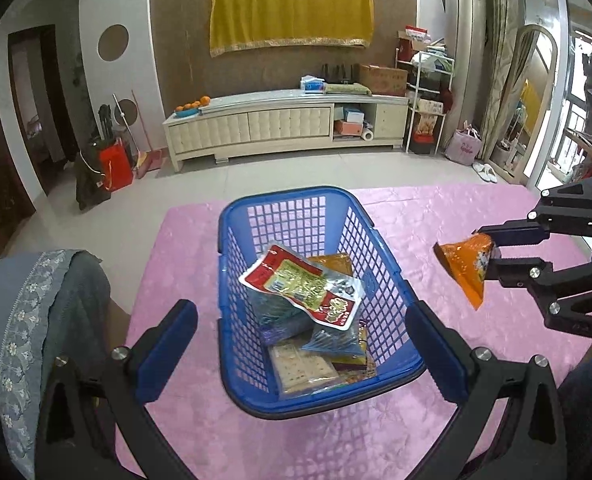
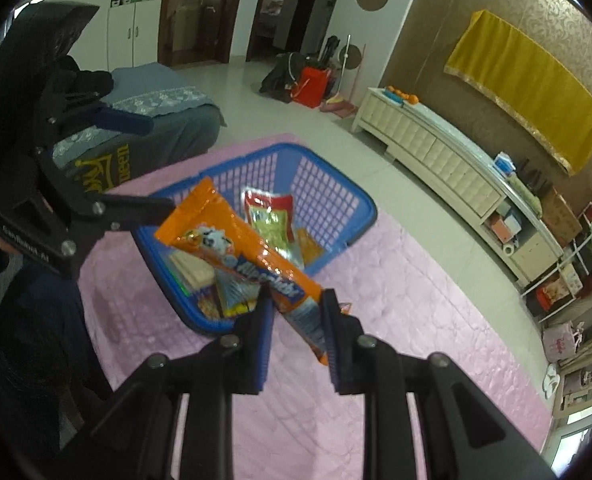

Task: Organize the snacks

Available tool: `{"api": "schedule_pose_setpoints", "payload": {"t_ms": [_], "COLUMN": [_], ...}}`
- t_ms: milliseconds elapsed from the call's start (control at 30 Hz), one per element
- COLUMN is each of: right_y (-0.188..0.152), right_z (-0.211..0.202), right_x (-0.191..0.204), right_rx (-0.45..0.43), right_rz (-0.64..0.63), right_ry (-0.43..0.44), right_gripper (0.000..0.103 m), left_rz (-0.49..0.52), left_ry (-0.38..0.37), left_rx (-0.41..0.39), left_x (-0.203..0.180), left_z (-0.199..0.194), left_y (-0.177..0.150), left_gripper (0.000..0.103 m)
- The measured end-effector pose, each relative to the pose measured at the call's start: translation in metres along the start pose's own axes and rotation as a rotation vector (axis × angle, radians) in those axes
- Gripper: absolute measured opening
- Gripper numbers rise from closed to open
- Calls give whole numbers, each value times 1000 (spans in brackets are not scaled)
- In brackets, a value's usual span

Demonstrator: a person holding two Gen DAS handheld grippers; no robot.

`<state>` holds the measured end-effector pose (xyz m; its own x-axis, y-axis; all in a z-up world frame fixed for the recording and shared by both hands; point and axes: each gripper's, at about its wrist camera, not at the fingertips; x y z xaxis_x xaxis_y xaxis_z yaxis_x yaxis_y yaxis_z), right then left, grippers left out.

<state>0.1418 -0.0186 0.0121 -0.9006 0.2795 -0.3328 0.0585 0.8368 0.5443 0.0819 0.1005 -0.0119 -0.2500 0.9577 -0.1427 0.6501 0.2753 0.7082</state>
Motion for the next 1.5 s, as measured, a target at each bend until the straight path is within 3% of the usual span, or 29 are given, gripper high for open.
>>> {"api": "schedule_pose_setpoints", "payload": {"t_ms": [167,600,1000,1333,1400,1433,1500], "right_y": [14,48,46,44,45,45,43], "right_z": [5,60,106,113,113,112,107], "right_x": [2,20,26,31,33,32,30], "right_rx": [-27,12,92,109,113,111,88], "right_rz": [32,70,130,116,101,101,117], "right_ry": [14,93,127,113,102,108,110], "right_gripper": [27,27,28,31,45,66,83], "left_rz": [-16,-82,-106,-125,-123,-122,-120], "left_ry": [8,44,23,18,20,21,23], "left_rx": [-17,17,62,75,73,72,71], "left_x": [17,59,71,76,75,74,73], "left_z": [-5,11,29,31,29,28,27], "left_y": [2,-10,-21,-22,-23,-23,-24], "left_gripper": [103,103,103,103,103,103,103]}}
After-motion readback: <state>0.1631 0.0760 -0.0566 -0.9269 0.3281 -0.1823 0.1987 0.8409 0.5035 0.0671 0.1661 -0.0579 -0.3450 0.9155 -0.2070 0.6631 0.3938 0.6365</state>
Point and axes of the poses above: each gripper's, at about its wrist camera, not at the fingertips, and z roughly the way its jaws point, x to its left, y to its top, and after that the axes turned 13 degrees about -z, right-handed
